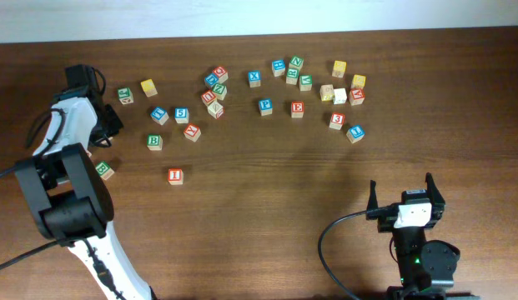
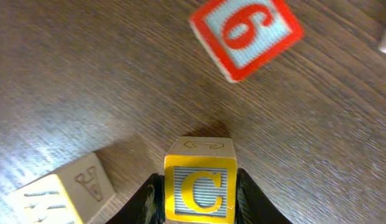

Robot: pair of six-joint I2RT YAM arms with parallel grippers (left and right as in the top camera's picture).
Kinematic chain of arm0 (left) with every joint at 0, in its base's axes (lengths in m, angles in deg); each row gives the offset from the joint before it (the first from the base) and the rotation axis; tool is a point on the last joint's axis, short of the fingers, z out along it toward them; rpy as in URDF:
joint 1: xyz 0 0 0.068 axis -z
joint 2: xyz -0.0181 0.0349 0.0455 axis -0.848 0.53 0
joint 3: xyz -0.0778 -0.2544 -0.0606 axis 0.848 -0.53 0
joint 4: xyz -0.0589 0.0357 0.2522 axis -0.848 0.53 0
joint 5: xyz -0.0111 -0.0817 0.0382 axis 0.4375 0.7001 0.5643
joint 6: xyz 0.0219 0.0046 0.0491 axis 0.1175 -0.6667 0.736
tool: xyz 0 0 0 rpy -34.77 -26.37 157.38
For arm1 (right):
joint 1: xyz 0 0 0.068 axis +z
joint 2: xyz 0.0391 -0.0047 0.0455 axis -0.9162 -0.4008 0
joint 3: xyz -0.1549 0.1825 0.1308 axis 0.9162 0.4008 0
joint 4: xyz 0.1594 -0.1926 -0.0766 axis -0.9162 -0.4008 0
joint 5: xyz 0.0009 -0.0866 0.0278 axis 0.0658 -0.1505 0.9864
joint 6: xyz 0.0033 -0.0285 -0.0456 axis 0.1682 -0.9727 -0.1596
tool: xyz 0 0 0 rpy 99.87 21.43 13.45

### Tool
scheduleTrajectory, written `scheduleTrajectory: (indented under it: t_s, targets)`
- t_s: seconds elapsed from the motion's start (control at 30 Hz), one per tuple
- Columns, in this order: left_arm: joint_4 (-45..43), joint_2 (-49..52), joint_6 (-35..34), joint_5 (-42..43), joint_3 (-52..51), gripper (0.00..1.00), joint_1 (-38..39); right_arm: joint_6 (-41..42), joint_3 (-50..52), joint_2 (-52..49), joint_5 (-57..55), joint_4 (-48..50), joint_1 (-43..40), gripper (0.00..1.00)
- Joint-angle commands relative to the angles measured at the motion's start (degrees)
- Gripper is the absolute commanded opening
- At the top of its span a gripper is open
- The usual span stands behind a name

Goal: Spell out ICRA
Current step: 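Lift the C block with the left gripper and carry it rightward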

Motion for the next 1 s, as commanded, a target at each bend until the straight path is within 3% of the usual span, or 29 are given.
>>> scheduleTrajectory:
  t_s: [0.0,0.33,0.5,0.6,0.67,0.9,0.97]
  targets:
    - [-0.1,0.7,1.5,3.8,-0.5,0.28,-0.4,0.2,0.3,0.3,0.5,-0.2,0.0,0.98]
    - [0.0,0.7,2.7,5.5,-0.5,0.31,-0.4,0.2,0.3,0.3,0.5,-0.2,0.0,0.98]
    - [-0.6,0.7,2.7,5.2,-0.5,0.42,-0.4,0.2,0.3,0.3,0.5,-0.2,0.0,0.98]
    - [-0.6,0.7,2.7,5.1,-0.5,0.55,-0.4,0.2,0.3,0.3,0.5,-0.2,0.0,0.98]
    - [-0.8,0.7,2.7,5.1,-0.5,0.54,-0.4,0.2,0.3,0.3,0.5,-0.2,0.0,0.98]
    - [-3.1,0.7,2.7,5.1,-0.5,0.27,-0.4,0.2,0.3,0.3,0.5,-0.2,0.0,0.98]
    - [-3.4,0.7,2.7,5.1,-0.5,0.25,-0.4,0.2,0.3,0.3,0.5,-0.2,0.0,0.98]
